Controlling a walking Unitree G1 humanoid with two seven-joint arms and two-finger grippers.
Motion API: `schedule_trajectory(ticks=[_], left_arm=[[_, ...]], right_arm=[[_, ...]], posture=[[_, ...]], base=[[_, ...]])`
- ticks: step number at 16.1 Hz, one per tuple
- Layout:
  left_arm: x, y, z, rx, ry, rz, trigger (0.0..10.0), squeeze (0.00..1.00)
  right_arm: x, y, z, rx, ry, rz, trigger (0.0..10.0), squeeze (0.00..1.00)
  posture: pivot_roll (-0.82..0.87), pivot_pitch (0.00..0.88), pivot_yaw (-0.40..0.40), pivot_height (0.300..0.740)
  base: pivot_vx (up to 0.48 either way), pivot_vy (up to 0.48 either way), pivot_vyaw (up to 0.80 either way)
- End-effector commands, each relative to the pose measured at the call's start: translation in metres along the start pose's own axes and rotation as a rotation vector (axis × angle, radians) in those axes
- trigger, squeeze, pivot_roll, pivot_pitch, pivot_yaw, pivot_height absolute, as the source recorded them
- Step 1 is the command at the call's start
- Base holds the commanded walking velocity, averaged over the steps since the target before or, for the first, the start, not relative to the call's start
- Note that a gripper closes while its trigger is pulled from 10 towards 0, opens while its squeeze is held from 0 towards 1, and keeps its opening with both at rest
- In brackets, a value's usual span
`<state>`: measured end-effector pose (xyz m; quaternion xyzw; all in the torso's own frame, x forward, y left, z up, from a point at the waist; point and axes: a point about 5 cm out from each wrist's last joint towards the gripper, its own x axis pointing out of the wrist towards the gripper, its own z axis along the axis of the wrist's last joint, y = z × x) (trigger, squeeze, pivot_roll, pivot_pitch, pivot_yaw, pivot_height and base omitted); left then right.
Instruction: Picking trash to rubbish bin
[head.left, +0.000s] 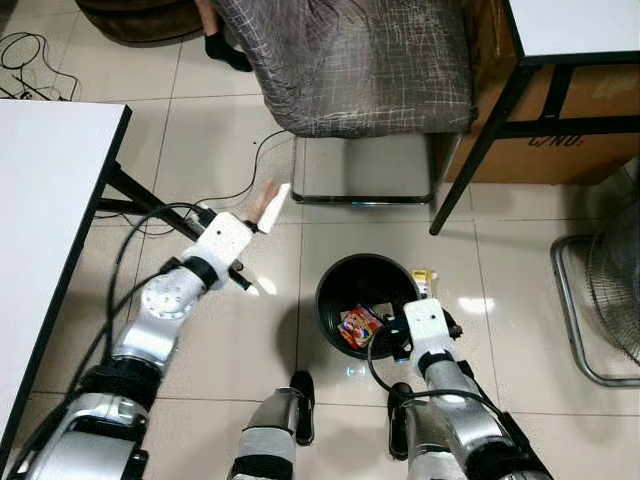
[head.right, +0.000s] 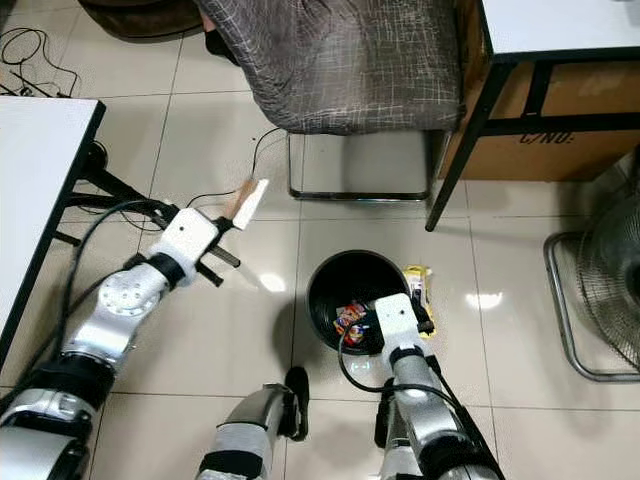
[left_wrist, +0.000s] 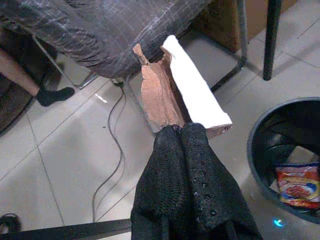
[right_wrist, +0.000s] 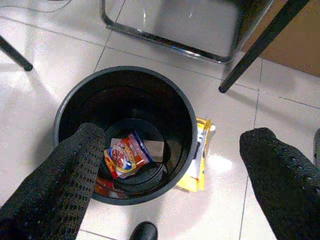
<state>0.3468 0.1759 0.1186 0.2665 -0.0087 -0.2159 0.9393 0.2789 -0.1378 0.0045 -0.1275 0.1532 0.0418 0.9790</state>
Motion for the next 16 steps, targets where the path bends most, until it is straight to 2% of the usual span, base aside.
schedule_trajectory(ticks=[1, 3, 6, 7, 10, 13, 16], left_arm=[[-0.003, -0.009, -0.009, -0.018, 0.031, -0.036, 10.0, 0.00], [0.000, -0.017, -0.008, -0.039, 0.024, -0.055, 10.0, 0.00], [0.005, -0.046, -0.008, -0.114, 0.021, -0.119, 10.0, 0.00], [0.007, -0.051, -0.008, -0.123, 0.024, -0.130, 10.0, 0.00], [0.013, -0.081, -0.006, -0.179, 0.028, -0.222, 10.0, 0.00], [0.014, -0.098, -0.008, -0.193, 0.045, -0.280, 10.0, 0.00], [0.015, -0.105, -0.010, -0.199, 0.061, -0.294, 10.0, 0.00]], right_arm=[[-0.008, 0.003, -0.008, 0.042, 0.012, -0.020, 10.0, 0.00], [-0.013, -0.001, -0.005, 0.073, -0.016, -0.049, 10.0, 0.00], [-0.030, -0.010, 0.000, 0.153, -0.048, -0.148, 10.0, 0.00], [-0.034, -0.011, 0.001, 0.173, -0.050, -0.163, 10.0, 0.00], [-0.056, -0.014, 0.001, 0.247, -0.036, -0.223, 10.0, 0.00], [-0.076, -0.016, 0.000, 0.279, 0.004, -0.252, 10.0, 0.00], [-0.085, -0.018, 0.000, 0.287, 0.019, -0.263, 10.0, 0.00]], posture=[[0.25, 0.363, 0.111, 0.740], [0.23, 0.350, 0.103, 0.740], [0.17, 0.317, 0.080, 0.740], [0.16, 0.314, 0.078, 0.740], [0.09, 0.290, 0.066, 0.740], [0.05, 0.278, 0.061, 0.740], [0.02, 0.268, 0.059, 0.740]], base=[[0.000, 0.000, 0.00], [0.000, 0.000, 0.00], [0.000, 0.000, 0.00], [0.000, 0.000, 0.00], [0.000, 0.000, 0.00], [0.000, 0.000, -0.15], [0.000, 0.000, -0.58]])
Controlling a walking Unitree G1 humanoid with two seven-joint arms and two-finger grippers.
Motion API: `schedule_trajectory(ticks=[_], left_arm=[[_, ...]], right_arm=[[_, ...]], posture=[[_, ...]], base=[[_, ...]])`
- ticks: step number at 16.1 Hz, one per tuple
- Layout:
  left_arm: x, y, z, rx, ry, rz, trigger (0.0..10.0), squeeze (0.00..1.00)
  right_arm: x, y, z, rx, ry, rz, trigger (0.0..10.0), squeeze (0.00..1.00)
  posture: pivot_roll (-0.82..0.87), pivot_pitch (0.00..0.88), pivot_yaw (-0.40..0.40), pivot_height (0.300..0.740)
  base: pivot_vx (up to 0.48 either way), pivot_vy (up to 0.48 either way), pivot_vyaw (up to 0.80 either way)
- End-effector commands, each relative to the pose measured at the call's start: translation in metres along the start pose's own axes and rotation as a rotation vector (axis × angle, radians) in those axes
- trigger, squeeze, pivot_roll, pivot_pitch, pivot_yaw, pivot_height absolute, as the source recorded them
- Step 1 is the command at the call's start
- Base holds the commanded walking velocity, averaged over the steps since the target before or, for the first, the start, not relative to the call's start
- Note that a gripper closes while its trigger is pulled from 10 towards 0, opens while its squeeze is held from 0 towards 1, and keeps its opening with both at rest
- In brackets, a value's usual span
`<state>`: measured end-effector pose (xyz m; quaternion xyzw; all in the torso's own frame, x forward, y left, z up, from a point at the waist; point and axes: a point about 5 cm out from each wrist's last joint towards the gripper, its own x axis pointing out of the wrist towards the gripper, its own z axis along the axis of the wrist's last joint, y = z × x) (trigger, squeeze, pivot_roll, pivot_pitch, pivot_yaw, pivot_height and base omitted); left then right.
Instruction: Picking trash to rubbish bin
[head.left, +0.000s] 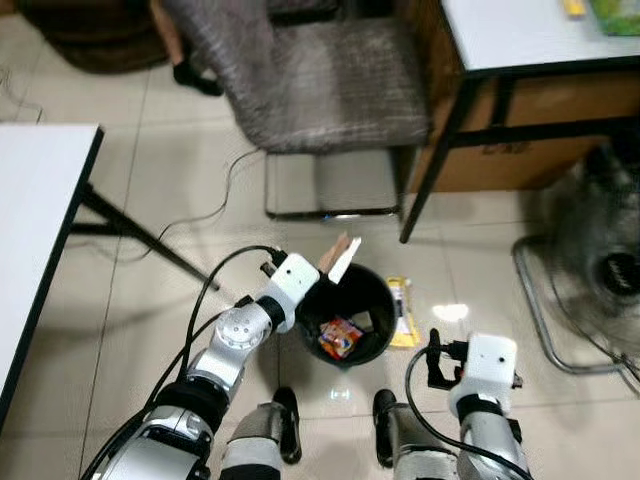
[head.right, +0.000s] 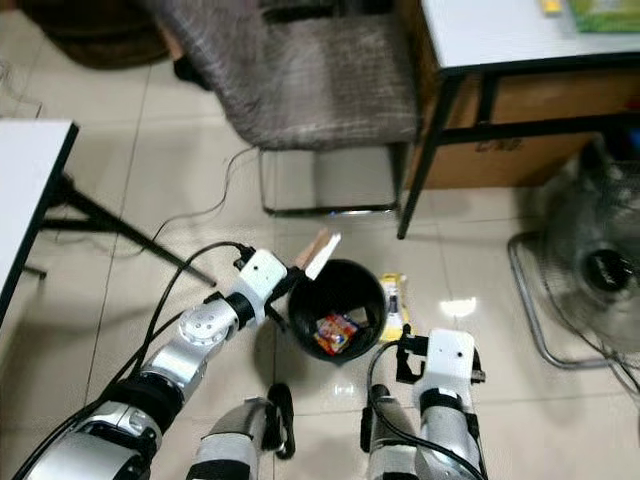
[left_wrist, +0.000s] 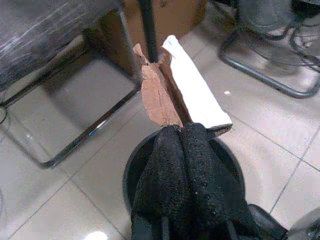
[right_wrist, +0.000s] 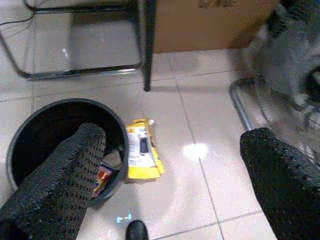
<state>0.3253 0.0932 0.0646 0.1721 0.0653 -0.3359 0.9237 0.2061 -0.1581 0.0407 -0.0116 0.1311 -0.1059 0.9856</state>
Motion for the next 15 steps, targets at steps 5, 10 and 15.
schedule_trajectory(ticks=[5, 10, 15], left_arm=[[0.000, -0.015, -0.013, -0.006, 0.046, -0.046, 10.0, 0.00], [-0.001, -0.019, -0.019, 0.010, 0.074, -0.066, 10.0, 0.00], [-0.001, -0.027, -0.026, 0.033, 0.110, -0.107, 10.0, 0.00]], right_arm=[[-0.010, -0.005, -0.002, 0.017, 0.061, -0.023, 10.0, 0.00], [-0.016, -0.002, -0.001, 0.034, 0.083, -0.031, 10.0, 0.00], [-0.021, -0.002, -0.003, 0.048, 0.091, -0.049, 10.0, 0.00]], posture=[[0.00, 0.259, 0.060, 0.740], [-0.01, 0.275, 0.079, 0.740], [-0.03, 0.289, 0.098, 0.740]], base=[[0.000, 0.000, -0.71], [0.000, 0.000, -0.68], [0.000, 0.000, -0.67]])
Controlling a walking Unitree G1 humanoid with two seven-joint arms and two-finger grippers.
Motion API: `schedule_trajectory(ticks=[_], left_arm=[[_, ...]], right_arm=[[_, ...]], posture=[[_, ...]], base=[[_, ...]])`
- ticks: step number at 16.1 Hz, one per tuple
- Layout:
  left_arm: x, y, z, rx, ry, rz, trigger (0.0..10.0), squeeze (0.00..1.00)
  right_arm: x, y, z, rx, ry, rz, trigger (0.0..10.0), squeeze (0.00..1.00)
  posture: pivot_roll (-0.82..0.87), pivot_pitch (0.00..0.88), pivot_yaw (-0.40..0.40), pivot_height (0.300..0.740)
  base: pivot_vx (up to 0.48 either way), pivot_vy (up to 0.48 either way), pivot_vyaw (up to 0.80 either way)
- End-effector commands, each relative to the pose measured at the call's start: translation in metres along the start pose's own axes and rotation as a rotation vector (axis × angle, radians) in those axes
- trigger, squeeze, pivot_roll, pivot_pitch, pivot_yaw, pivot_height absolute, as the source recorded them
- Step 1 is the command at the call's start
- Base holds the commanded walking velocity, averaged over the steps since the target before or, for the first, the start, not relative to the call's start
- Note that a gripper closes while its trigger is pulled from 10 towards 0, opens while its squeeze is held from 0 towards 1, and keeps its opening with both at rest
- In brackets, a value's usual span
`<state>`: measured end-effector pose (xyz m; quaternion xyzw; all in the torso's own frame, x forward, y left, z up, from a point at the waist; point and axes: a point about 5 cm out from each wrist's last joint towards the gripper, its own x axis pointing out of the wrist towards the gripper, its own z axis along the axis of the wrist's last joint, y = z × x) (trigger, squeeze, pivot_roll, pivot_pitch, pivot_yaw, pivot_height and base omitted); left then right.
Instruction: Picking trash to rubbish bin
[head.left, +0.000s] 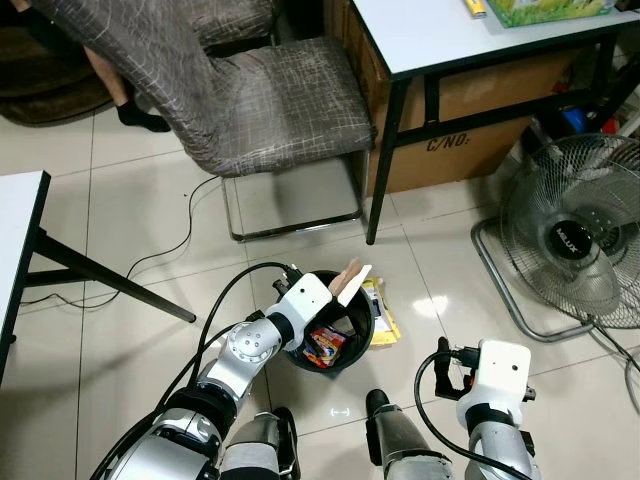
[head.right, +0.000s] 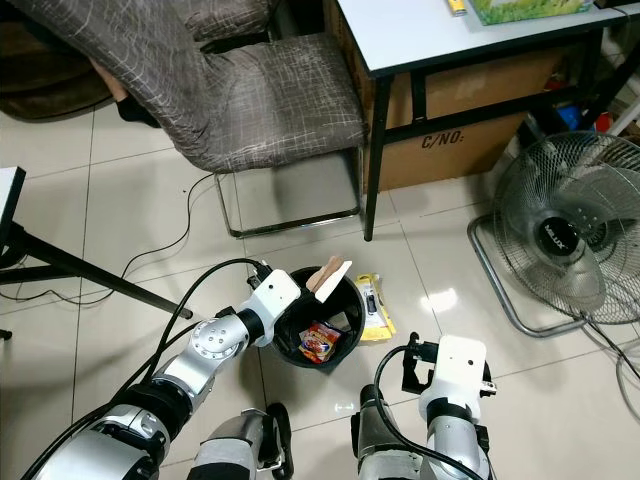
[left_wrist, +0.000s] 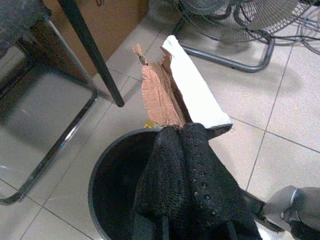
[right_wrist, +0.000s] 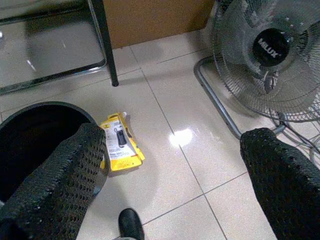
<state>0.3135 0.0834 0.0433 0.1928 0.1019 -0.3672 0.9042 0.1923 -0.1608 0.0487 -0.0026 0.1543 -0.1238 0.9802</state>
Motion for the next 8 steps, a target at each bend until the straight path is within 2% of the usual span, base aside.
schedule_trajectory(ticks=[1, 5, 8], left_arm=[[-0.002, -0.008, -0.011, 0.010, 0.041, -0.031, 10.0, 0.00], [-0.004, -0.017, -0.022, 0.034, 0.098, -0.059, 10.0, 0.00], [-0.004, -0.023, -0.029, 0.037, 0.137, -0.084, 10.0, 0.00]], right_arm=[[-0.007, 0.004, -0.008, 0.031, 0.043, -0.016, 10.0, 0.00], [-0.015, 0.012, -0.004, 0.049, 0.032, -0.014, 10.0, 0.00], [-0.027, 0.019, 0.009, 0.045, -0.003, -0.002, 10.0, 0.00]], posture=[[-0.03, 0.292, 0.101, 0.740], [-0.06, 0.326, 0.110, 0.740], [-0.10, 0.382, 0.130, 0.740]], base=[[0.000, 0.000, -0.67], [0.000, 0.000, 0.00], [0.000, 0.000, 0.00]])
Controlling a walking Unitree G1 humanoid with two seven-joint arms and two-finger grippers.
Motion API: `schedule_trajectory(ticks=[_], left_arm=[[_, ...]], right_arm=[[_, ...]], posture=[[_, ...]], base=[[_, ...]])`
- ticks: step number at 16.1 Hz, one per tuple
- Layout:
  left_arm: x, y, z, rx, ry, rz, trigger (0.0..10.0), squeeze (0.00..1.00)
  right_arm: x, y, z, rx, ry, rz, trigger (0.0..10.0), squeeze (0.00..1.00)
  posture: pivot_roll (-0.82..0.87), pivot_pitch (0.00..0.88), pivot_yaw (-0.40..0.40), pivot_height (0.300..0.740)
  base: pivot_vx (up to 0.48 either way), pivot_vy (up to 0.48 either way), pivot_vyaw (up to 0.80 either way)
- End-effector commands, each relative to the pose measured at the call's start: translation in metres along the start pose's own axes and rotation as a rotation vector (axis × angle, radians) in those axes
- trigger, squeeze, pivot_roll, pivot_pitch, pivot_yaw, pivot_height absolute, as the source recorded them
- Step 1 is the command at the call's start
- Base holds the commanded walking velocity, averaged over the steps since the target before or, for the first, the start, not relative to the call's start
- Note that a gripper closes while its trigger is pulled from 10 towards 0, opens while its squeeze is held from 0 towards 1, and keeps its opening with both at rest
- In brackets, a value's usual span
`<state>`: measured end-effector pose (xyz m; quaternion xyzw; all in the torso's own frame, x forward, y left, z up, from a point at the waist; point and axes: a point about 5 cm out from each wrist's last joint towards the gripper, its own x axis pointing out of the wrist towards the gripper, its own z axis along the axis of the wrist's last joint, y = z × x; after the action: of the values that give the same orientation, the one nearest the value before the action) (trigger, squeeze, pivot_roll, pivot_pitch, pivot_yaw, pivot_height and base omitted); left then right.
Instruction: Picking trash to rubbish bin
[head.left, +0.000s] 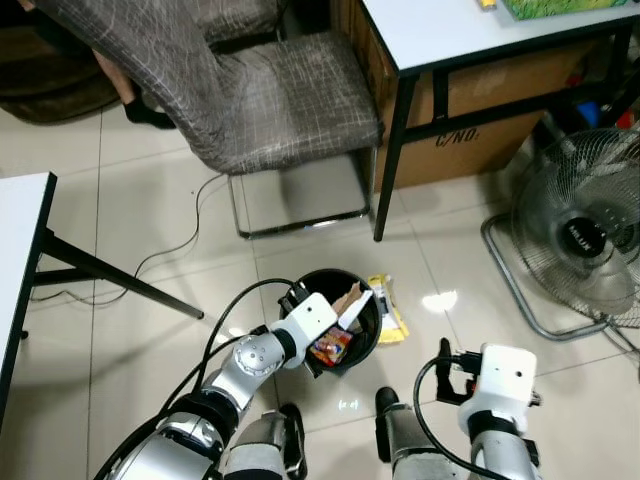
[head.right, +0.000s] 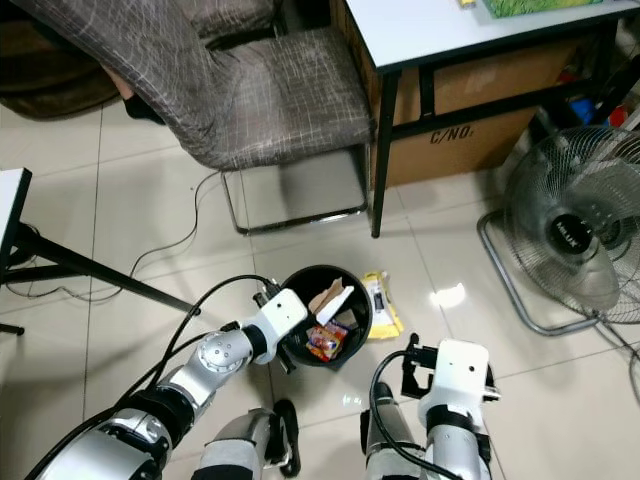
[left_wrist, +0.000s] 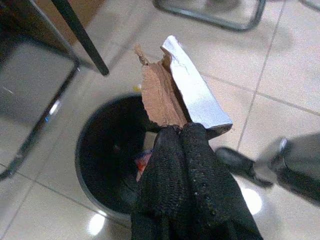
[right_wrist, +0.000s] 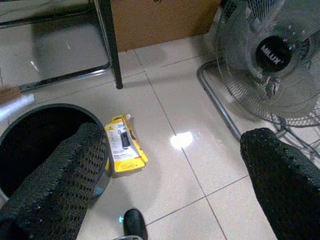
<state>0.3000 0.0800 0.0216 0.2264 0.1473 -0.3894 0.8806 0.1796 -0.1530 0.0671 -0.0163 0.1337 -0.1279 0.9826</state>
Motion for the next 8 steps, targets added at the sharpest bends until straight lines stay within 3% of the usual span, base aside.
schedule_trajectory(ticks=[1, 8], left_arm=[[-0.001, -0.009, -0.010, -0.001, 0.042, -0.024, 10.0, 0.00], [0.014, -0.034, -0.002, -0.029, 0.051, -0.026, 10.0, 0.00]], right_arm=[[-0.011, 0.017, 0.002, 0.065, 0.027, 0.010, 10.0, 0.00], [-0.024, 0.020, 0.024, 0.062, -0.014, 0.018, 10.0, 0.00]], posture=[[-0.11, 0.392, 0.131, 0.740], [-0.19, 0.424, 0.106, 0.740]], base=[[0.000, 0.000, 0.00], [0.000, 0.000, 0.00]])
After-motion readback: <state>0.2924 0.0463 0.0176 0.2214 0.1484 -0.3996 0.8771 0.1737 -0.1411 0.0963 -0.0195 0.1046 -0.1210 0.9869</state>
